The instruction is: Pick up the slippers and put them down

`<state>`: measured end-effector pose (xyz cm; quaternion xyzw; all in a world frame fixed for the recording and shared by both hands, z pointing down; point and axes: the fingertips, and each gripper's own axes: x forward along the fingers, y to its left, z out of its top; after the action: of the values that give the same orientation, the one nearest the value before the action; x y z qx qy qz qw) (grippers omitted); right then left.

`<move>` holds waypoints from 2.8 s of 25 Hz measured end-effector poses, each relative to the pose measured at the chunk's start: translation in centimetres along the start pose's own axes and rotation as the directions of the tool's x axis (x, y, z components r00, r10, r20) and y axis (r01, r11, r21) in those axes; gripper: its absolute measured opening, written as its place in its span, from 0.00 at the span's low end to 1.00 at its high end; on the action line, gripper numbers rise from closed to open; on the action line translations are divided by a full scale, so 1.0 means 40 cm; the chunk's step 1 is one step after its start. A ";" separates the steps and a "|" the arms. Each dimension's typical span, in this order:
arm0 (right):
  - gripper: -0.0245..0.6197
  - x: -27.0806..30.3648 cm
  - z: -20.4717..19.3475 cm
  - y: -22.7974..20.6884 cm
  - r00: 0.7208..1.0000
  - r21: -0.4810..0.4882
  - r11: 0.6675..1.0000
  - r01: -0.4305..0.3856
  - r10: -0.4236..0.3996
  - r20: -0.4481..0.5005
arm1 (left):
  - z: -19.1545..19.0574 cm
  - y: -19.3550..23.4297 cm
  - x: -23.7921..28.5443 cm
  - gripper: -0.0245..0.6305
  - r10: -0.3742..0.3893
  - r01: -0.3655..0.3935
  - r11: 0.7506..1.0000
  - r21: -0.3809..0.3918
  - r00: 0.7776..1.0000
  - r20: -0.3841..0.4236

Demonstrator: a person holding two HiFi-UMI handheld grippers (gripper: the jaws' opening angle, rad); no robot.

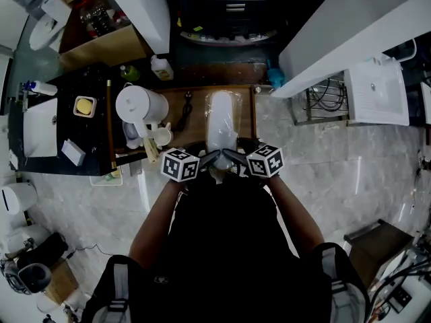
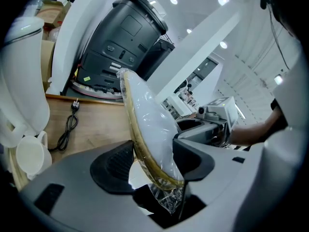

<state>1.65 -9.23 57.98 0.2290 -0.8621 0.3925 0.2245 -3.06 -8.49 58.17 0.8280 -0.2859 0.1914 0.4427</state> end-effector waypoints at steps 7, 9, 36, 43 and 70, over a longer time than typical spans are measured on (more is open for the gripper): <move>0.43 -0.049 0.026 0.041 1.000 -0.043 0.999 -0.004 0.006 0.028 | 0.029 -0.055 -0.036 0.43 -0.001 -0.001 0.999 0.040 0.999 0.036; 0.43 -0.060 0.038 0.054 1.000 -0.083 0.997 0.002 0.001 0.031 | 0.037 -0.066 -0.047 0.43 0.003 -0.006 0.998 0.055 0.999 0.047; 0.43 -0.087 0.092 0.128 0.997 -0.181 0.983 -0.020 0.033 0.066 | 0.069 -0.098 -0.120 0.42 0.028 -0.038 0.995 0.095 0.994 0.105; 0.43 -0.089 0.089 0.125 0.998 -0.180 0.984 -0.014 0.025 0.059 | 0.067 -0.097 -0.113 0.42 0.031 -0.041 0.994 0.105 0.995 0.093; 0.43 -0.084 0.088 0.132 0.998 -0.191 0.982 -0.016 0.027 0.057 | 0.061 -0.094 -0.121 0.42 0.034 -0.044 0.993 0.111 0.995 0.090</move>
<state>0.57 -8.12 50.97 0.2085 -0.9043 0.3039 0.2154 -4.18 -7.42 51.78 0.8536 -0.3101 0.1790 0.3784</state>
